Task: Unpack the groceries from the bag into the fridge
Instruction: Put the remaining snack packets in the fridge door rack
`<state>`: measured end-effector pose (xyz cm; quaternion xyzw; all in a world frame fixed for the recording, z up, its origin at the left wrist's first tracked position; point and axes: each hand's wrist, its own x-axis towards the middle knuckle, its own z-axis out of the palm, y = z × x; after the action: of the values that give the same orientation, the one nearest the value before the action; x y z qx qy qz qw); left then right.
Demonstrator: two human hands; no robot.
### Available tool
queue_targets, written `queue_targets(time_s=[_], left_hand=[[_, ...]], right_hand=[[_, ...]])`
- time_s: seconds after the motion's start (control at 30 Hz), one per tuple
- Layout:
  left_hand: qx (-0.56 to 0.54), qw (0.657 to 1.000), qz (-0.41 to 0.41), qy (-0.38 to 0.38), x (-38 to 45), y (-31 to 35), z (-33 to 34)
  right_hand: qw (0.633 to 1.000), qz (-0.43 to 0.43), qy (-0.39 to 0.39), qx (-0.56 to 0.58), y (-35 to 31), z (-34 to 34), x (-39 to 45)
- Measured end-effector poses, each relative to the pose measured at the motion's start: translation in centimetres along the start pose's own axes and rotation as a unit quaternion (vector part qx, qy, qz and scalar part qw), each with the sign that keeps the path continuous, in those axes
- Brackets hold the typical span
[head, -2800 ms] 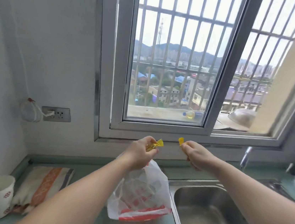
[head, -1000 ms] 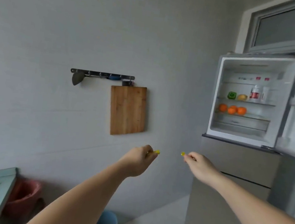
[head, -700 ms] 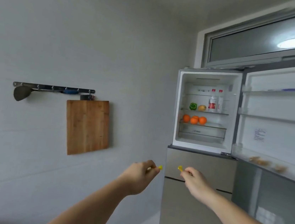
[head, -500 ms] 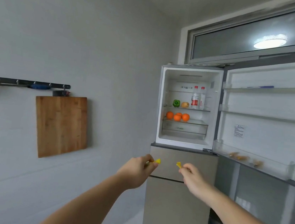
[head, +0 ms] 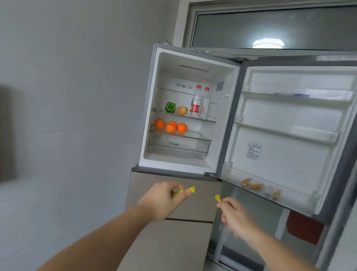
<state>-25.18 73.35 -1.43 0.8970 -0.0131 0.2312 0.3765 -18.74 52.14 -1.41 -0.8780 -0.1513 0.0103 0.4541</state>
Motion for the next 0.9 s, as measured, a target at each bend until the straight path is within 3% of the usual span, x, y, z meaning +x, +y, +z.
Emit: queue_targets(time_s=[0.4,0.57,0.9], left_hand=[[-0.063,0.997,0.009,-0.051,15.8,-5.5,8.9],[-0.054,0.996,-0.004,-0.071,21.9,-4.7,13.5],[-0.056,0.993,-0.004,-0.107,33.5,-2.1,20.4]], right_hand=[[0.997,0.069,0.045,0.013,6.8,-0.5,14.5],[0.996,0.067,0.042,0.039,11.4,-3.2,21.3],[0.996,0.024,0.068,0.048,13.6,-9.1,31.9]])
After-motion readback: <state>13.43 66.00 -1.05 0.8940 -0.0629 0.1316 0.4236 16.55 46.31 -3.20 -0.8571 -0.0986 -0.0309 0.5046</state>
